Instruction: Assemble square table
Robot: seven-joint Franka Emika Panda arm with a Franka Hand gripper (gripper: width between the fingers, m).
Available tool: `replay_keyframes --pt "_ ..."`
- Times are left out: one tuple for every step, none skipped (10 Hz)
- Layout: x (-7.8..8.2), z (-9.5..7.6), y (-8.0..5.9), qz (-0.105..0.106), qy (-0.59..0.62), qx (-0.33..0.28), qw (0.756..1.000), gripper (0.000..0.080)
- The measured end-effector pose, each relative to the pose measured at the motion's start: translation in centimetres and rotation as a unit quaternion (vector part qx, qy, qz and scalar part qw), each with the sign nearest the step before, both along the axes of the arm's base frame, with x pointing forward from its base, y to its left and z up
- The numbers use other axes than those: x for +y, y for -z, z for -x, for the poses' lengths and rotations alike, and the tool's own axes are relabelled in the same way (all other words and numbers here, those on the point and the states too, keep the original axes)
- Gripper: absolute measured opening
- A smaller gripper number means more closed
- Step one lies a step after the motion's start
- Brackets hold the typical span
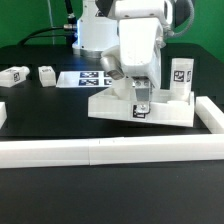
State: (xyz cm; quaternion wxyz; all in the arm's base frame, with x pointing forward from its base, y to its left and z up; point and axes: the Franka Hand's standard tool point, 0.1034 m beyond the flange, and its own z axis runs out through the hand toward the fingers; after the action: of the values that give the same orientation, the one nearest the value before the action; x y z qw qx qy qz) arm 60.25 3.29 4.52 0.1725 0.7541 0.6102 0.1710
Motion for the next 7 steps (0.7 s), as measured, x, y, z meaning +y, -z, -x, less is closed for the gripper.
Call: replay_keyframes --pt "0.2 0.0 0.0 0.01 -0.024 0.001 1.0 0.0094" --pt "0.3 0.0 -0.1 0.017 -0.04 0.002 0.999 0.0094" --pt "0.5 -0.1 -0.1 0.019 -0.047 0.001 0.999 0.0094" --pt "1.5 -0.6 0.1 0.025 -0.079 -0.013 0.996 0.0094" --pt "1.9 -1.0 0.5 0.025 -0.083 -0.016 0.996 0.0099" --pt "1.6 -1.0 0.2 0.025 -0.079 -0.016 0.996 0.0105" --pt "1.6 -1.0 0.2 0.024 -0.079 -0.017 0.996 0.0105"
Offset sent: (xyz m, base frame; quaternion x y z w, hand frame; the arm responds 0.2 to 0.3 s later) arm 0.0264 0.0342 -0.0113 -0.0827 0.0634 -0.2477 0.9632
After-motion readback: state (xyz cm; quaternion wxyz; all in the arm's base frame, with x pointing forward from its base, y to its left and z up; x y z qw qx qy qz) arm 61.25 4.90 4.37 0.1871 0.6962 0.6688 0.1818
